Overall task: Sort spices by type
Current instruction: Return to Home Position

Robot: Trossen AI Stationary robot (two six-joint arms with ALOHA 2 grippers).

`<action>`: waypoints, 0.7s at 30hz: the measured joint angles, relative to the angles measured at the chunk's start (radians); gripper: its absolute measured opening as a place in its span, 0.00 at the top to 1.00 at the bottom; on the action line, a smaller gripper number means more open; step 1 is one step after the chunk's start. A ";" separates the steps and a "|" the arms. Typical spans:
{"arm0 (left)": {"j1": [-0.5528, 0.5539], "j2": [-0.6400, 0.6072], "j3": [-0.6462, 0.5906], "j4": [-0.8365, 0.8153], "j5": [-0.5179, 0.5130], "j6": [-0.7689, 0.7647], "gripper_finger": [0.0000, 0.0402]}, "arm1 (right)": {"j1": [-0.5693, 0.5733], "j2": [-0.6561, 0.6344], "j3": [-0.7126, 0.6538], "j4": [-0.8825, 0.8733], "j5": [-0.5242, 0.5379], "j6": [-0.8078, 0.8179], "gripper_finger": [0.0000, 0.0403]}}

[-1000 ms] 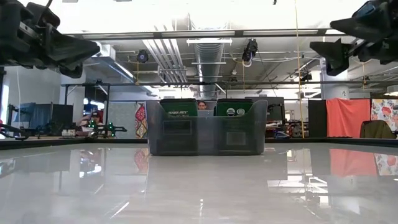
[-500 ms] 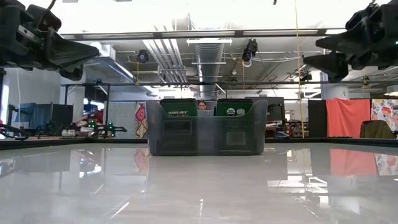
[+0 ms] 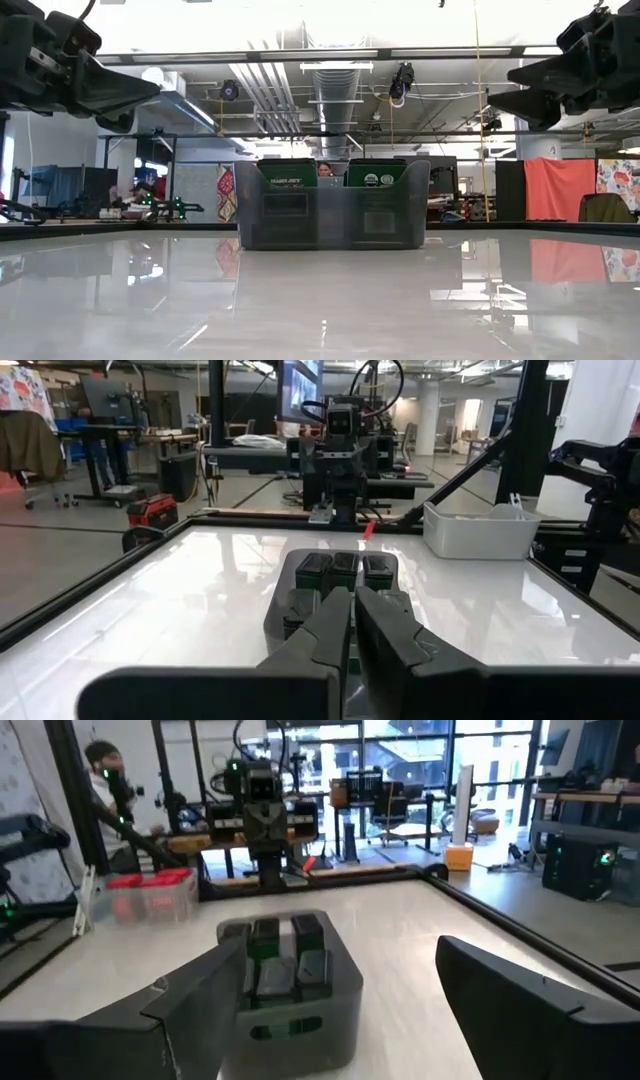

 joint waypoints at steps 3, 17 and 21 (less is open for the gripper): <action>0.000 0.004 0.000 0.000 0.000 0.000 0.99 | 0.000 0.003 0.000 -0.015 0.000 -0.021 0.20; 0.000 0.011 0.000 0.000 0.000 0.000 0.99 | 0.000 0.063 0.000 -0.065 -0.001 -0.028 0.25; 0.000 0.011 0.001 -0.002 0.000 0.000 0.99 | 0.000 0.069 0.000 -0.065 -0.001 0.040 0.27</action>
